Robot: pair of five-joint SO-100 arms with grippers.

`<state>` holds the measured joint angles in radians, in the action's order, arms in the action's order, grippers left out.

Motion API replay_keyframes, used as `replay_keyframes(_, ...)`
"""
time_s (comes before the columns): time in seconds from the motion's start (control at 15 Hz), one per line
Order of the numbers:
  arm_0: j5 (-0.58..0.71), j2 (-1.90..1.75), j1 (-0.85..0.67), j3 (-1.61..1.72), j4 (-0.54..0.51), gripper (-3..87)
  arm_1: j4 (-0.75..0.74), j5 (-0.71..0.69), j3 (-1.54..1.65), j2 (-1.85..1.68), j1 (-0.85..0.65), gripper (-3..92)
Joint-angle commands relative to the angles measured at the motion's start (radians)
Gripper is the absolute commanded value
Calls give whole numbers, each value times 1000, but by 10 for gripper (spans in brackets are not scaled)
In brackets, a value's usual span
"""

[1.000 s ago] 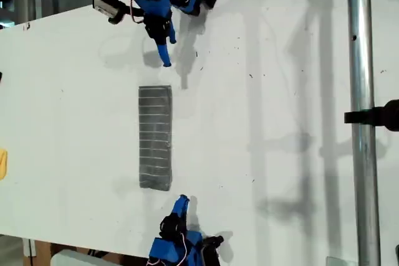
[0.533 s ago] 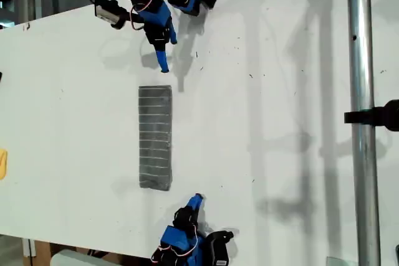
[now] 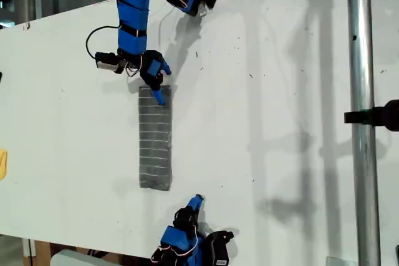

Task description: Grasp corners of a towel and fold twice.

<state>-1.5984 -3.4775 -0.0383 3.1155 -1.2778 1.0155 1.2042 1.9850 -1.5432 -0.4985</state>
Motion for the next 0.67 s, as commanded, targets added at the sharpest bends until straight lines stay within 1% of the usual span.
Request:
replay_keyframes(0.0,-9,0,-8,6,-8,-27,-20,-8,-184,144,-14,519)
replay_keyframes(0.13,-5,0,-6,6,-9,-27,-12,-15,-287,255,-32,521)
replay_keyframes(0.4,-2,0,-5,6,-11,-27,0,-86,-440,356,-104,507)
replay_keyframes(0.53,3,0,-5,6,-11,-27,0,-130,-500,407,-133,464)
replay_keyframes(0.6,5,0,-3,6,-11,-27,3,-167,-525,426,-143,413)
